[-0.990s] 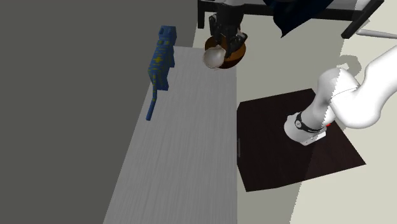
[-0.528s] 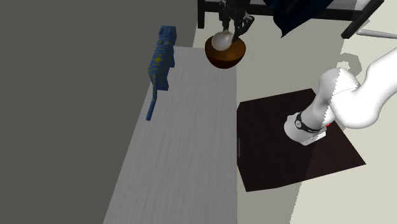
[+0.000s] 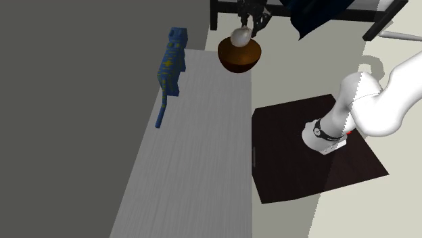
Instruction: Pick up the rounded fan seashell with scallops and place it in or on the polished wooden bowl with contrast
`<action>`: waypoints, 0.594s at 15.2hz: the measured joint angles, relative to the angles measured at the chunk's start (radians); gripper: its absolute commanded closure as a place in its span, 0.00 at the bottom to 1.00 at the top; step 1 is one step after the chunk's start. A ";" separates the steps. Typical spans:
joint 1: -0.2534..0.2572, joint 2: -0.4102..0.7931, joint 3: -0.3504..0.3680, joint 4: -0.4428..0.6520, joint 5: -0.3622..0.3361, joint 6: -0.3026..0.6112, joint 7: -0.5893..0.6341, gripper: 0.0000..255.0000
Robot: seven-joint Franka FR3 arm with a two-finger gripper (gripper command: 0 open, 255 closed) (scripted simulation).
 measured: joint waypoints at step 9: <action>-0.006 -0.004 -0.010 -0.124 -0.007 0.120 0.003 1.00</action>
